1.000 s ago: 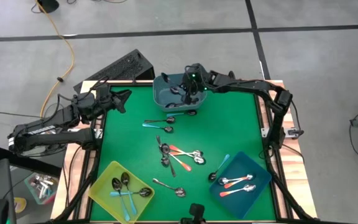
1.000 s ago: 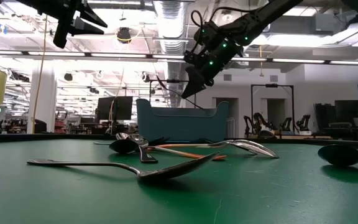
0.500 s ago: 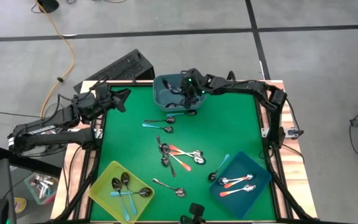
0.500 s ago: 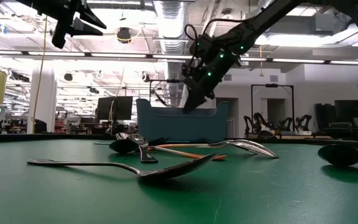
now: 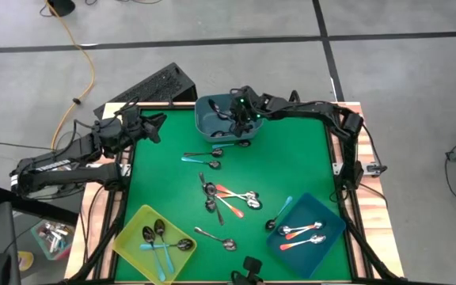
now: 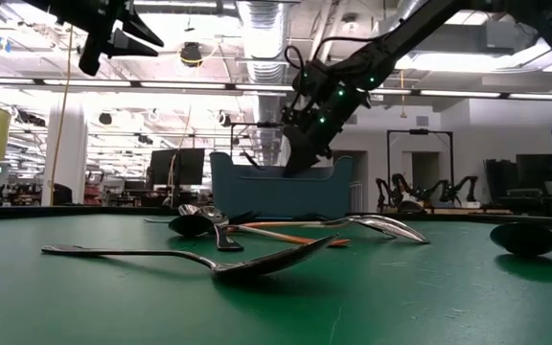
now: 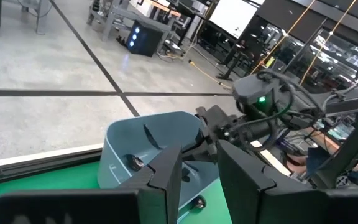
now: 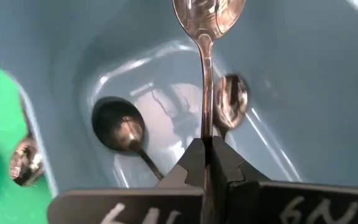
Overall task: Sort silverware by color (type)
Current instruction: Put the black spoon into the light blue bin, then put the orange spoon into the blue bin
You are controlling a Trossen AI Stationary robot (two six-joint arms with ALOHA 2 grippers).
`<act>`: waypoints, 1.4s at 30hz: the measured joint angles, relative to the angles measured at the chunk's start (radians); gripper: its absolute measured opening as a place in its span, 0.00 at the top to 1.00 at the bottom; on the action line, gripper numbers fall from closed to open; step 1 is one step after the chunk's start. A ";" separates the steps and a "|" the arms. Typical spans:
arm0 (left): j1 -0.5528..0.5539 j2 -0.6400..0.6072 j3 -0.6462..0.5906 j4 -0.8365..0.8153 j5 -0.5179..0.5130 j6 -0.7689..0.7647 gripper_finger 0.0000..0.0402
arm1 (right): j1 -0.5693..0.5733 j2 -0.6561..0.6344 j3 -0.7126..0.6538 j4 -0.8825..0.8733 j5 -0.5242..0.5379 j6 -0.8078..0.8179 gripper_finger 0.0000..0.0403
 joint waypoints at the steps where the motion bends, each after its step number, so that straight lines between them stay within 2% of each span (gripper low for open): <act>1: 0.000 0.000 0.000 -0.001 -0.006 0.000 0.79 | 0.001 -0.001 0.000 0.002 0.000 -0.006 0.97; 14: 0.000 0.000 0.000 -0.003 -0.042 0.000 0.79 | -0.011 0.000 0.000 -0.015 0.000 -0.002 0.88; 30: 0.000 0.000 0.000 -0.006 -0.042 0.000 0.79 | -0.021 -0.026 0.002 0.016 0.001 -0.019 0.87; 36: 0.000 0.000 0.000 -0.008 -0.042 0.001 0.79 | -0.021 -0.072 0.081 -0.032 0.000 -0.019 0.87; 42: 0.000 0.000 0.000 -0.031 -0.035 0.003 0.79 | -0.014 -0.131 0.250 -0.140 -0.010 -0.019 0.87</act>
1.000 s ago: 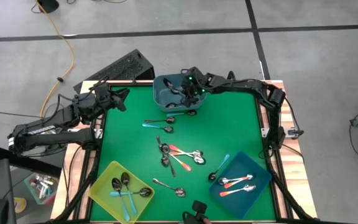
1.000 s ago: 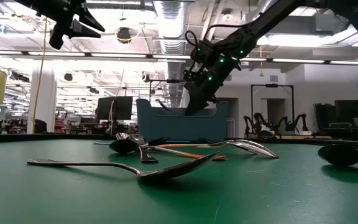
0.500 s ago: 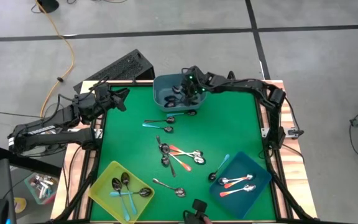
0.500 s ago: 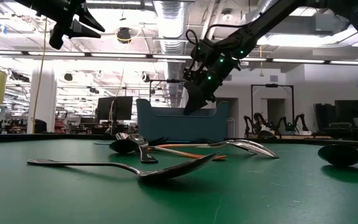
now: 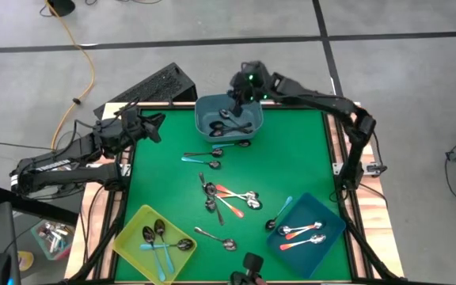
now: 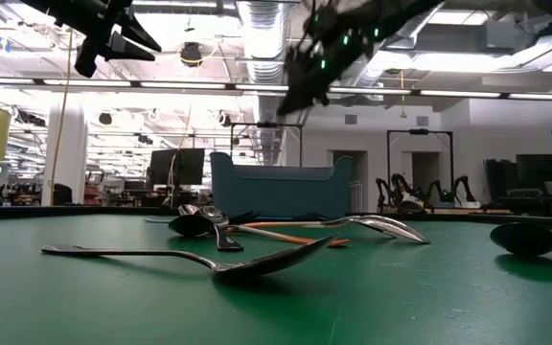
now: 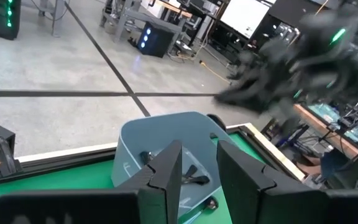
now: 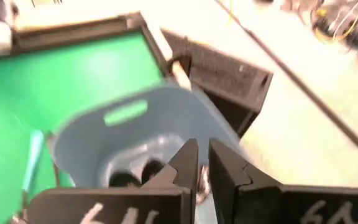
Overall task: Sort silverware by color (type)
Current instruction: Put the orange spoon into the blue bin
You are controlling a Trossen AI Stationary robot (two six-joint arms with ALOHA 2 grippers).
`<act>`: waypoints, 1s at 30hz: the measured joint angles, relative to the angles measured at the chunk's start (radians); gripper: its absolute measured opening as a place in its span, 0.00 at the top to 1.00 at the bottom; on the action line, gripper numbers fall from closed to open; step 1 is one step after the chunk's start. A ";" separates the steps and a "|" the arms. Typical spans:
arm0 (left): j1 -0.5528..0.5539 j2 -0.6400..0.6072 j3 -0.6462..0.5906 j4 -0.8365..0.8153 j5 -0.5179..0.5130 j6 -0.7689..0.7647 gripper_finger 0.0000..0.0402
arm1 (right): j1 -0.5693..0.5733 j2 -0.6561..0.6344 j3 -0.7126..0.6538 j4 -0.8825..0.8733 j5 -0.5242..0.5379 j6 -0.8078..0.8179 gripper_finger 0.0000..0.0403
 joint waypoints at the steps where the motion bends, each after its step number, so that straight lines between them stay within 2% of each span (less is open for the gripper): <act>1: 0.000 0.000 0.000 -0.005 0.000 0.000 0.79 | 0.002 -0.012 0.032 -0.022 -0.009 0.000 0.87; 7: 0.000 0.000 0.000 -0.041 0.008 -0.001 0.79 | 0.033 -0.102 0.213 -0.182 -0.027 -0.020 0.87; 11: 0.000 0.001 0.000 -0.057 0.038 -0.002 0.79 | 0.066 -0.175 0.278 -0.255 -0.028 -0.078 0.87; 21: 0.000 0.007 0.000 -0.074 0.121 0.008 0.79 | 0.132 -0.368 0.292 -0.387 -0.016 -0.087 0.87; 30: 0.000 0.038 0.000 -0.023 0.262 0.002 0.79 | 0.246 -0.521 0.292 -0.544 -0.016 -0.015 0.87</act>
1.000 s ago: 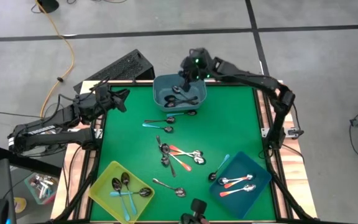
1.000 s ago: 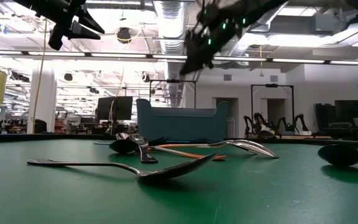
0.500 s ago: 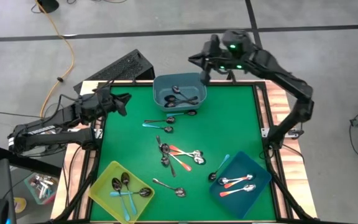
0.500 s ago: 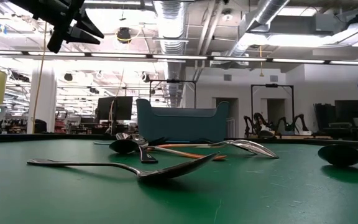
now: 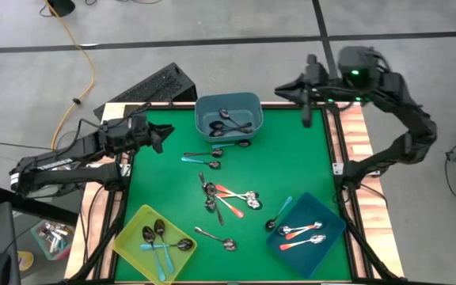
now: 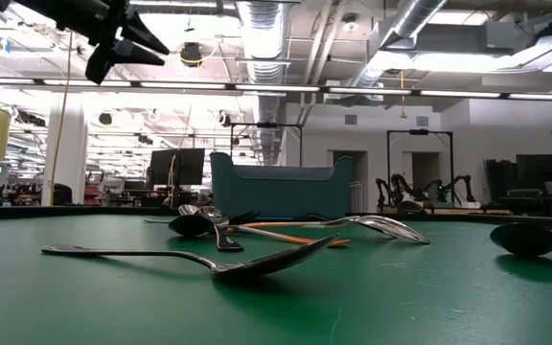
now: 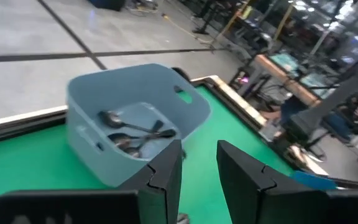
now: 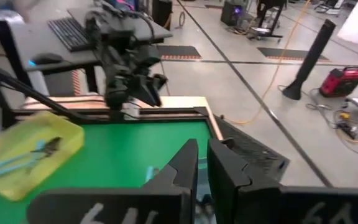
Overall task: Sort silverware by color (type)
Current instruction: Put the orange spoon into the blue bin
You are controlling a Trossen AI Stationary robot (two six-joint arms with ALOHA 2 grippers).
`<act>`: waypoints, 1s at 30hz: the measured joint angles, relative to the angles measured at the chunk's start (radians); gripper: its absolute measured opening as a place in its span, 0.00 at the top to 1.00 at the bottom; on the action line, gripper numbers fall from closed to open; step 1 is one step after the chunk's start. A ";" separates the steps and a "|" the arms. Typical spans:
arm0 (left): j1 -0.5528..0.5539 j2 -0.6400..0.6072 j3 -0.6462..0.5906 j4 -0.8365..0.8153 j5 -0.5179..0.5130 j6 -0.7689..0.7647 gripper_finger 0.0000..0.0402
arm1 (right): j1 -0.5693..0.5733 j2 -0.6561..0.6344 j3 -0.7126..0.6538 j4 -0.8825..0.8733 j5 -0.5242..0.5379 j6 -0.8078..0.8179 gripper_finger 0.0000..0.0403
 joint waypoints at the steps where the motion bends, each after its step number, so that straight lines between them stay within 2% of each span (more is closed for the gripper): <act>1: 0.000 0.005 0.000 0.016 0.007 0.000 0.79 | 0.013 -0.016 0.000 -0.006 0.000 0.011 0.87; 9: 0.000 0.081 0.000 0.154 0.009 0.029 0.79 | 0.110 -0.131 0.000 -0.141 0.002 0.054 0.87; 14: 0.000 0.147 0.000 0.169 0.009 0.009 0.79 | 0.152 -0.184 -0.001 -0.323 0.072 0.083 0.88; 17: 0.000 0.188 0.000 0.198 0.011 -0.012 0.79 | 0.172 -0.217 -0.019 -0.364 0.083 0.100 0.88; 24: 0.000 0.225 0.000 0.372 0.026 0.000 0.79 | 0.222 -0.324 -0.148 -0.349 0.083 0.042 0.88; 30: 0.000 0.214 0.000 0.450 -0.021 0.000 0.79 | 0.208 -0.470 -0.374 -0.178 0.084 0.000 0.88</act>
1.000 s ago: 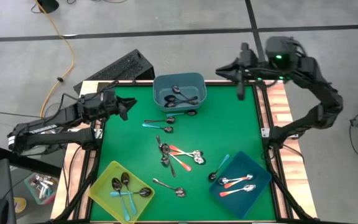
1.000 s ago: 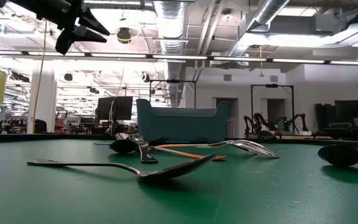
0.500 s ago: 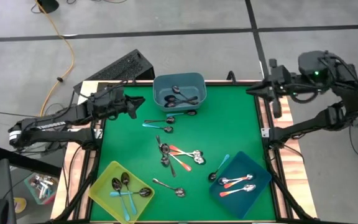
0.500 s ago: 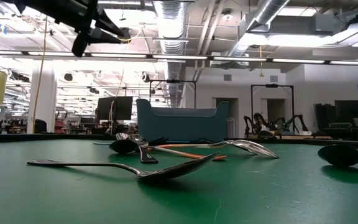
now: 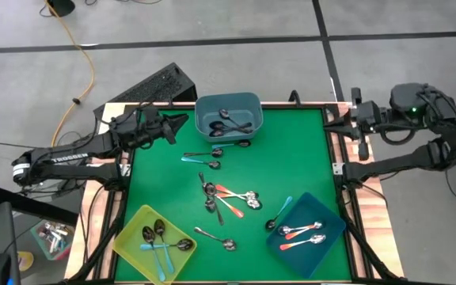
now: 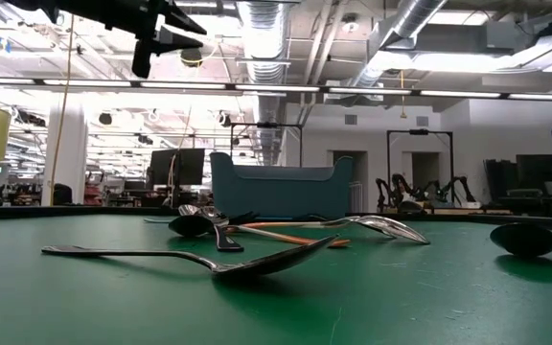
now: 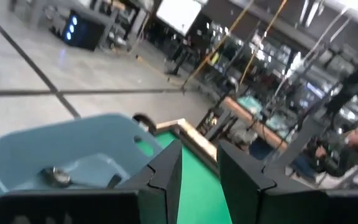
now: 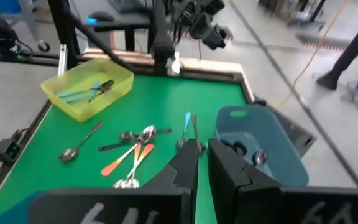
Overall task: Sort silverware by color (type)
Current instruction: Put the orange spoon into the blue bin
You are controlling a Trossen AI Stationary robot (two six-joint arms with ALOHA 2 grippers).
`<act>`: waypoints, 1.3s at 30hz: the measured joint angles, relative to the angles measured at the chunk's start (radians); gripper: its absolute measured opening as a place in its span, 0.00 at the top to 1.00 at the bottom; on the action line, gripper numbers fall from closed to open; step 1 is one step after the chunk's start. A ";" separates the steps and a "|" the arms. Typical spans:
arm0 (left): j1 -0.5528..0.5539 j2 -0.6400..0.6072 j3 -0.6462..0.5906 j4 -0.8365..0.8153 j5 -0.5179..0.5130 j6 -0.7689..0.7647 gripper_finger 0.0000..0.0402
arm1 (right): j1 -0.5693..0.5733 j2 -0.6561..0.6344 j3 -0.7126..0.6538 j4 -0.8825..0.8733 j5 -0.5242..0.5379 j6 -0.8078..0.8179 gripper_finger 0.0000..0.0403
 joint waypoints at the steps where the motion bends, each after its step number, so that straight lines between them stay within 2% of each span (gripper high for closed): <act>1: 0.000 -0.001 0.000 0.012 -0.014 0.000 0.79 | -0.003 -0.028 -0.046 0.045 0.000 -0.002 0.88; 6: 0.000 0.000 0.000 0.050 -0.070 -0.002 0.79 | -0.004 -0.164 -0.292 0.263 -0.001 -0.008 0.88; 12: 0.000 0.000 0.000 0.051 -0.115 -0.075 0.79 | -0.003 -0.289 -0.596 0.569 -0.001 -0.012 0.88; 17: 0.000 0.000 0.000 0.048 -0.111 -0.125 0.79 | -0.001 -0.338 -0.766 0.798 -0.005 -0.011 0.88; 22: 0.000 0.000 0.000 0.056 -0.119 -0.134 0.79 | -0.003 -0.348 -0.832 0.940 -0.006 -0.011 0.88; 32: 0.001 0.000 0.000 0.067 -0.195 -0.118 0.79 | -0.005 -0.365 -0.834 1.006 -0.005 -0.075 0.88; 39: 0.003 0.002 0.000 0.095 -0.170 -0.090 0.79 | -0.077 -0.407 -0.833 1.037 -0.005 -0.079 0.88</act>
